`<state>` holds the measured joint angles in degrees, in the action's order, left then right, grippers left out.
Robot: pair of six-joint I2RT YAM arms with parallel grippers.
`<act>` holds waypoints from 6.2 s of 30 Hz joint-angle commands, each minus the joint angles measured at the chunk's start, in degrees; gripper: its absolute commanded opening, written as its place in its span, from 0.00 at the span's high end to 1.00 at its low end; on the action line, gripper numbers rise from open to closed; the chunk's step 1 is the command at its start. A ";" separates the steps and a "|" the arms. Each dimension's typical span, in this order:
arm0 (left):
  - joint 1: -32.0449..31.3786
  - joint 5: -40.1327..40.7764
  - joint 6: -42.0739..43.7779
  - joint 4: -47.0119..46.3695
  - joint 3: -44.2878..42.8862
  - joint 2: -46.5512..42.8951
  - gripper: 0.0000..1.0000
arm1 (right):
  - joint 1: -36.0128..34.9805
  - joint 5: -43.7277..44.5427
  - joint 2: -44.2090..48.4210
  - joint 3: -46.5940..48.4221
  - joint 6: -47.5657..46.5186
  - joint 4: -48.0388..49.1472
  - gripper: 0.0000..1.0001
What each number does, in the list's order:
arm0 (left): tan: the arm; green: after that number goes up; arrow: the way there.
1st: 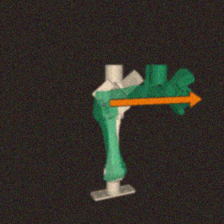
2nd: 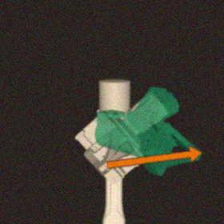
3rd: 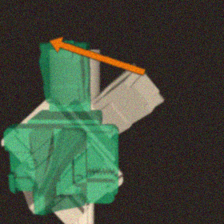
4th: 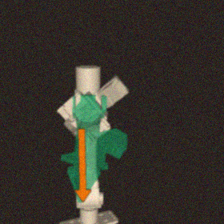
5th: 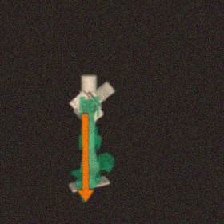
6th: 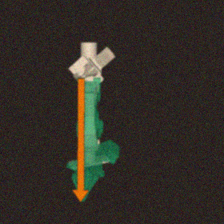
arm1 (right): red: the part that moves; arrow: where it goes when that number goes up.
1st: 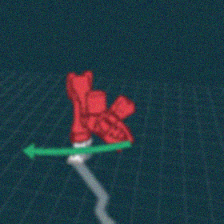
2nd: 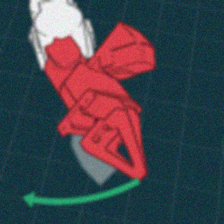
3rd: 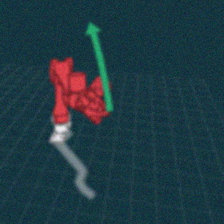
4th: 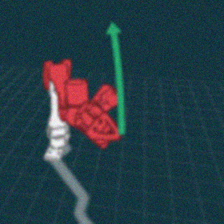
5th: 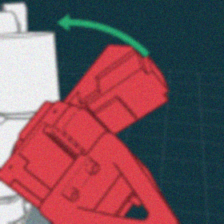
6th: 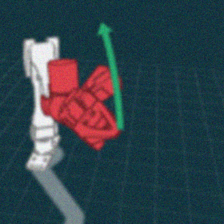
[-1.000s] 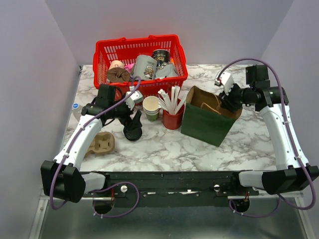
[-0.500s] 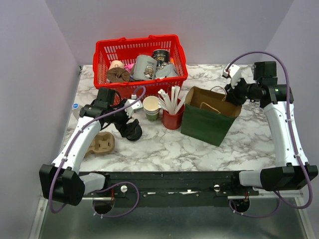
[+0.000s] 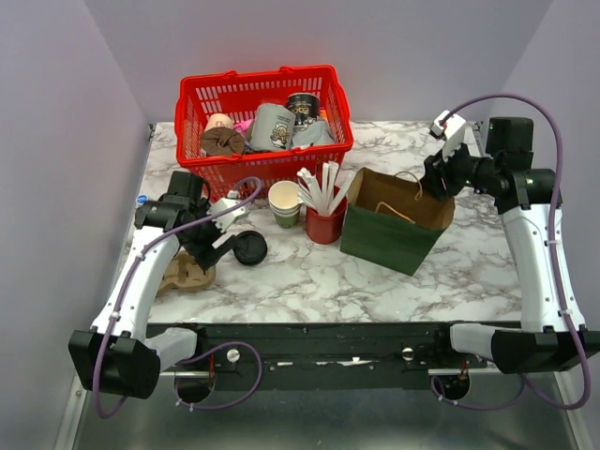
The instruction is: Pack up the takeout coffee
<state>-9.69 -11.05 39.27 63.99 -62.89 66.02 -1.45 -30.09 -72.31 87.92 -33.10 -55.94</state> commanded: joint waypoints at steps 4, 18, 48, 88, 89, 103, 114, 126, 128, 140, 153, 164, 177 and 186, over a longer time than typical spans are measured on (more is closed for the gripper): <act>9.24 1.39 18.08 17.75 -3.20 -0.19 0.13 | 0.31 -3.40 2.44 -0.38 4.01 1.01 0.43; 25.95 2.70 64.70 19.61 0.75 4.90 0.30 | 0.31 -5.16 1.39 2.35 5.68 -0.84 0.42; 27.27 -4.95 65.50 15.91 4.27 10.53 0.40 | 0.31 -4.19 -0.28 1.90 6.65 -0.48 0.40; 28.77 -4.86 63.65 8.17 5.94 10.71 0.47 | 0.22 -3.40 0.24 -0.20 6.56 -0.57 0.39; 28.77 -4.95 63.65 8.09 5.85 10.62 0.47 | 0.31 -3.40 0.24 -0.29 6.65 -0.57 0.39; 28.85 -3.98 63.30 6.59 6.03 12.11 0.48 | 0.31 -3.14 -0.37 -0.03 6.56 -0.48 0.39; 28.77 -3.81 63.92 9.32 6.11 12.73 0.49 | 0.31 -3.14 -0.64 -0.38 6.38 -0.22 0.38; 29.29 -4.59 63.30 11.07 5.15 11.24 0.48 | 0.31 -2.87 -0.55 -0.64 6.29 -0.31 0.38; 29.29 -4.16 63.21 11.25 5.15 11.24 0.48 | 0.22 -3.05 -0.55 -0.99 6.38 -0.13 0.38; 29.38 -4.07 62.51 8.35 7.26 11.24 0.46 | 0.31 -3.14 -0.81 -0.65 6.56 0.04 0.37; 29.38 -5.91 60.14 7.29 6.73 11.76 0.49 | 0.31 -3.49 -1.07 -0.82 6.91 0.48 0.37; 29.38 -7.05 58.38 8.70 5.85 11.68 0.62 | 0.31 -3.75 -2.04 -0.38 7.00 0.92 0.37; 31.49 -6.45 57.06 14.23 0.84 7.81 0.78 | 0.31 -3.93 -2.13 0.85 6.82 0.48 0.37; 31.50 -14.69 53.40 22.59 -7.59 4.91 1.00 | 0.31 -4.54 -2.39 4.01 3.85 -2.05 0.37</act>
<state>21.80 -17.26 95.18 76.31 -64.66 73.45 -1.41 -33.80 -74.41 88.47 -27.05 -56.51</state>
